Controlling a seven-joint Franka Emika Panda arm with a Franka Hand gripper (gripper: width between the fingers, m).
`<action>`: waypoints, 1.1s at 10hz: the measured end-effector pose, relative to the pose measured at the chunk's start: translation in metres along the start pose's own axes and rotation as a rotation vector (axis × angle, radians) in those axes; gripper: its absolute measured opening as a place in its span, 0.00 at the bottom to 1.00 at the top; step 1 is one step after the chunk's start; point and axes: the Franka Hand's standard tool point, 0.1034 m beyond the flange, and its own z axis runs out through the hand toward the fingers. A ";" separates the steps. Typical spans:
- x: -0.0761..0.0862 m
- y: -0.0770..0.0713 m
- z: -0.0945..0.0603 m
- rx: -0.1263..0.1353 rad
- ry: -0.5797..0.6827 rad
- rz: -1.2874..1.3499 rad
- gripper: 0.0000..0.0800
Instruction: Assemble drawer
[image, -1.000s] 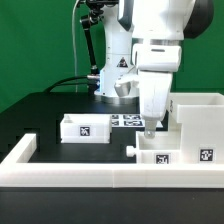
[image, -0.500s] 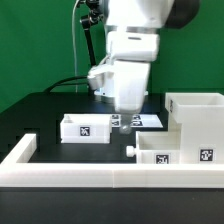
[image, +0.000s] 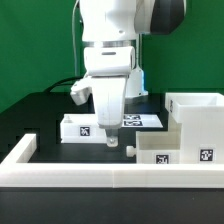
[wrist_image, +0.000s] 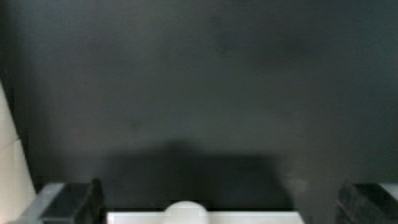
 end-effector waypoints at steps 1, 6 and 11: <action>0.002 0.005 0.004 -0.001 0.061 0.003 0.81; 0.004 0.004 0.012 -0.002 0.181 0.059 0.81; 0.033 0.004 0.015 0.004 0.201 0.035 0.81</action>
Offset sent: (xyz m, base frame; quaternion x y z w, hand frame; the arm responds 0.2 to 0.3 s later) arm 0.0055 0.0488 0.0032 -0.0016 0.2012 0.0338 0.9790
